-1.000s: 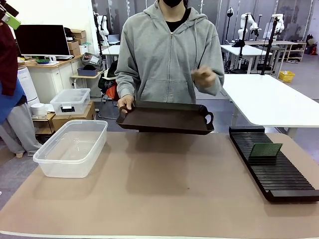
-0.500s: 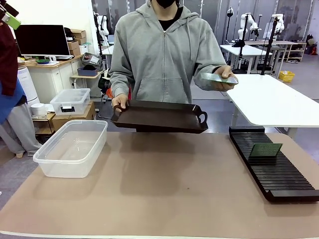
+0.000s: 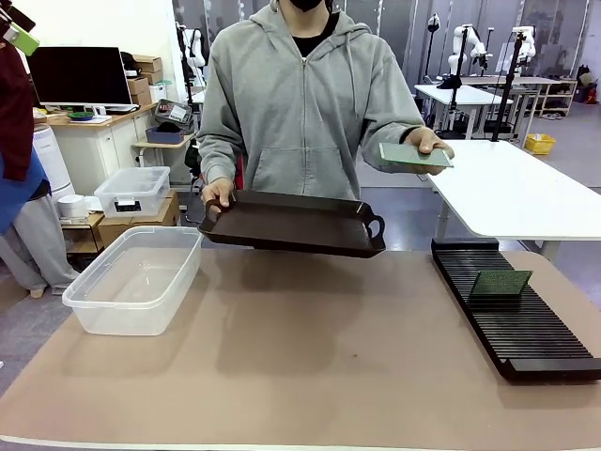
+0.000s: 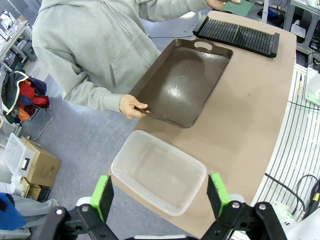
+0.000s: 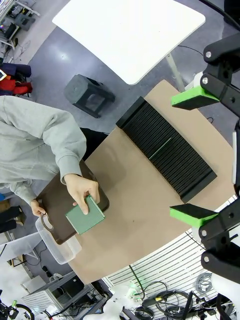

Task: Sort PCBs into racks and boxes based on the side picked up.
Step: Pick up the Blank PCB handed by the Human.

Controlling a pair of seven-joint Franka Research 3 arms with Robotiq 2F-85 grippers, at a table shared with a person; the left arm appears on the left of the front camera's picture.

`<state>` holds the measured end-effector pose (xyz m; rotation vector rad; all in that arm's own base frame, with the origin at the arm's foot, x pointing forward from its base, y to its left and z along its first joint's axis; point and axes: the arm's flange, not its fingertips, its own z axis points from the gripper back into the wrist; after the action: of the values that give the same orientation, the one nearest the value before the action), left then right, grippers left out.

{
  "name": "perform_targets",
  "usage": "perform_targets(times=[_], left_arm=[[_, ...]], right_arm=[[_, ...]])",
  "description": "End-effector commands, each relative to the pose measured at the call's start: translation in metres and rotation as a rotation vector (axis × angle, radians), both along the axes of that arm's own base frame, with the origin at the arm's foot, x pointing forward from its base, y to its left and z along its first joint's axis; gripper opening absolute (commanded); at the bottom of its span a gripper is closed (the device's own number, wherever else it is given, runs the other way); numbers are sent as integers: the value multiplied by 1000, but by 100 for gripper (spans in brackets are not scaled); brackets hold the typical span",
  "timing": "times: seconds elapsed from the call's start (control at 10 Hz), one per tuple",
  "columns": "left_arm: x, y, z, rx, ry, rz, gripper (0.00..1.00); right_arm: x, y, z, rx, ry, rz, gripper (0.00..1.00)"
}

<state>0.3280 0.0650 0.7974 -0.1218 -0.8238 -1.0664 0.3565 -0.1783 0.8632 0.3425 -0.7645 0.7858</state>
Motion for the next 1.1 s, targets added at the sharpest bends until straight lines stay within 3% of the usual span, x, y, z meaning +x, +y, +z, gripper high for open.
perform_targets(times=[0.0,1.0], left_arm=[[0,0,-1,3,1,2,100],[0,0,-1,3,1,2,100]], right_arm=[[-1,2,0,-1,-1,-1,100],[-1,2,0,-1,-1,-1,100]])
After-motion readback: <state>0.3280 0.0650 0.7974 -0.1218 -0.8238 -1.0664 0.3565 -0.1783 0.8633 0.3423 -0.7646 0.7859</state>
